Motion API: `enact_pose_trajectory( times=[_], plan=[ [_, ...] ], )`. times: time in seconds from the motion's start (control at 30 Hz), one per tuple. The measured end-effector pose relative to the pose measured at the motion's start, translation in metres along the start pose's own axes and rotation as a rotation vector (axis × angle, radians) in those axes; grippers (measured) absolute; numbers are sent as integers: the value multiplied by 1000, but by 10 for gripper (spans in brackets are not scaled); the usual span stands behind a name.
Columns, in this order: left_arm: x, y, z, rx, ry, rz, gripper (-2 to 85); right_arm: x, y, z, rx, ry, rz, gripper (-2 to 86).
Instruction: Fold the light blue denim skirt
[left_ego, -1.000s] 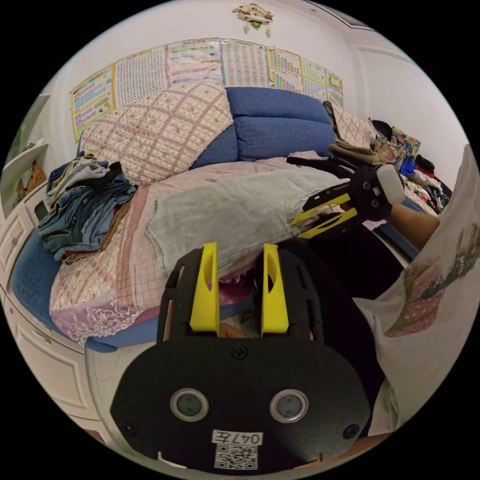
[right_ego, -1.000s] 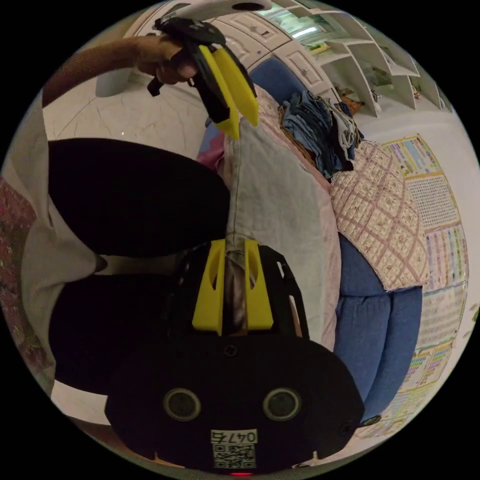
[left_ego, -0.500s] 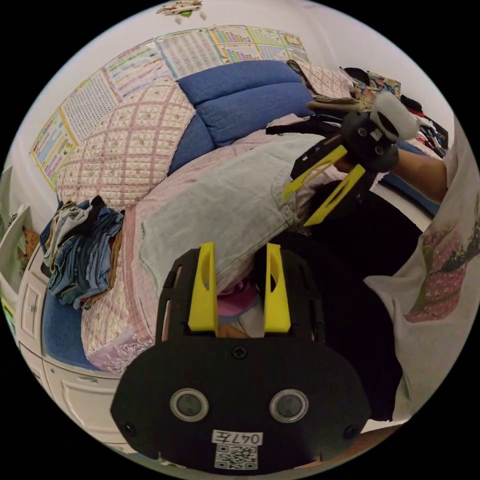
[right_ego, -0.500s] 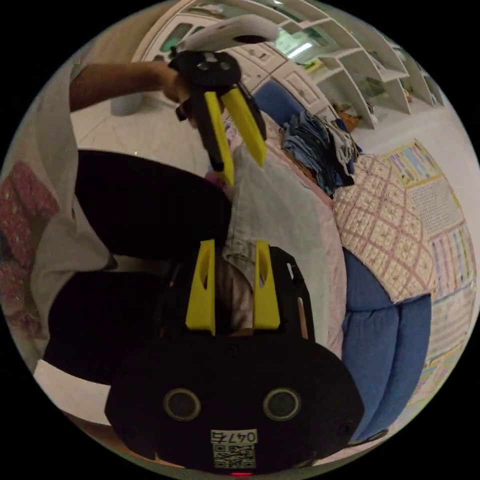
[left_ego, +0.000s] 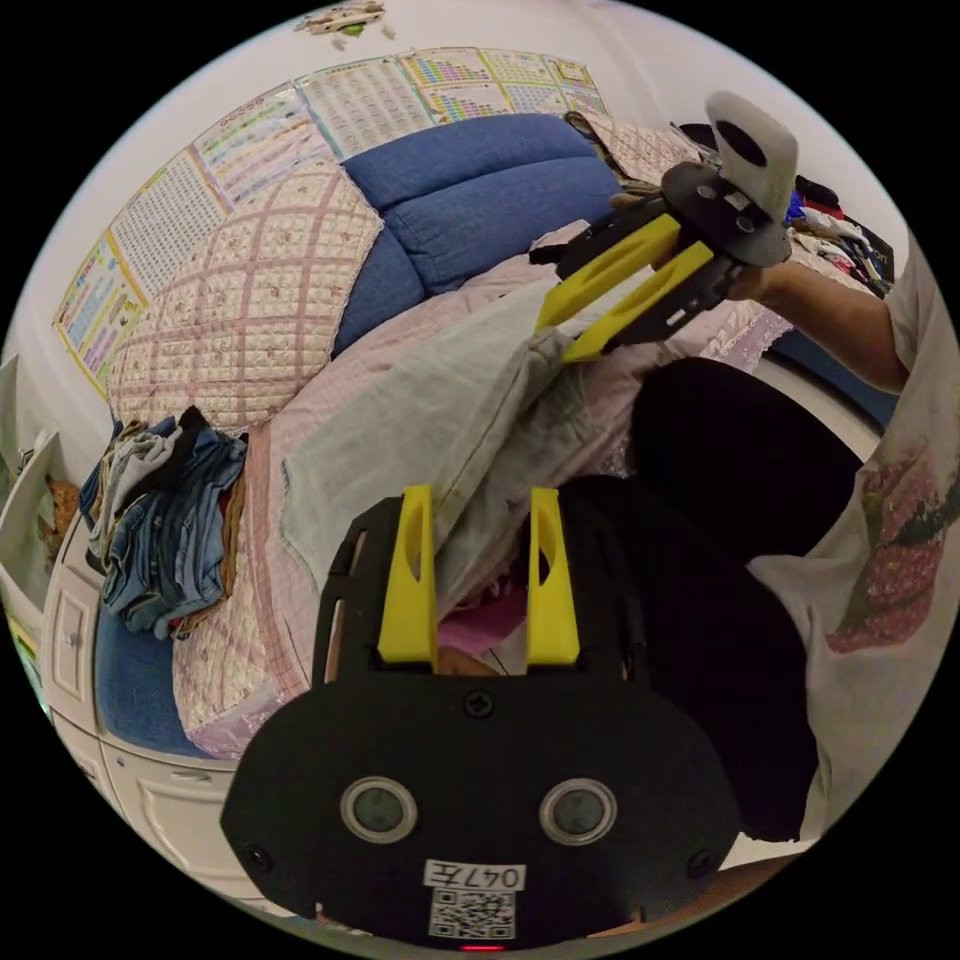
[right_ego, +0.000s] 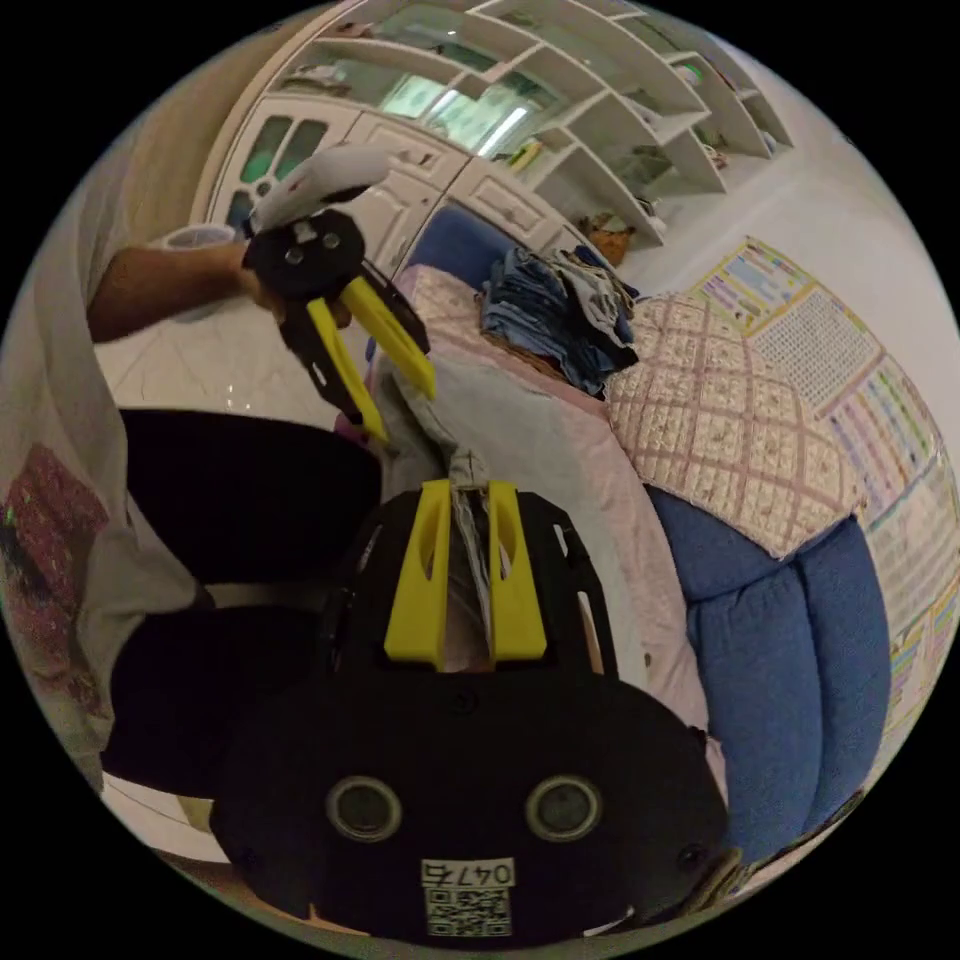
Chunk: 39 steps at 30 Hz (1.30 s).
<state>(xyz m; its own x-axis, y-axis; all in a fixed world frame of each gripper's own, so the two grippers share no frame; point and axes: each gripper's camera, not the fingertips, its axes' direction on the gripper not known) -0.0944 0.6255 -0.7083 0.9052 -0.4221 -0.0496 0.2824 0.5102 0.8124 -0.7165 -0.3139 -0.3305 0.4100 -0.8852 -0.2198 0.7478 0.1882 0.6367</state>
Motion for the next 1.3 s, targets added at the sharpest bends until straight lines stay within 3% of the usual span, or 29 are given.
enact_pose_trajectory(
  times=[0.2, 0.37, 0.57, 0.67, 0.83, 1.1, 1.3],
  plan=[
    [-30, -40, 25, 59, -83, -102, 9, 34, 92, 17, 31, -55, 167, 46],
    [-50, -68, 38, 138, -95, -196, -5, 39, 267, -6, -42, 197, 423, 97],
    [-82, -112, 48, 185, -70, -261, -7, 49, 435, -4, -285, 398, 440, 95],
    [-95, -138, 50, 195, -69, -262, -7, 59, 475, 27, -366, 369, 299, 81],
    [-113, -181, 54, 168, -115, -209, -7, 79, 522, 60, -346, 254, 167, 31],
    [-189, -300, 73, 160, -258, -81, -7, 204, 569, 91, -237, 332, 343, 6],
    [-296, -442, 174, -4, -334, -23, -6, 341, 617, 249, -390, 356, 496, 6]
  ],
)
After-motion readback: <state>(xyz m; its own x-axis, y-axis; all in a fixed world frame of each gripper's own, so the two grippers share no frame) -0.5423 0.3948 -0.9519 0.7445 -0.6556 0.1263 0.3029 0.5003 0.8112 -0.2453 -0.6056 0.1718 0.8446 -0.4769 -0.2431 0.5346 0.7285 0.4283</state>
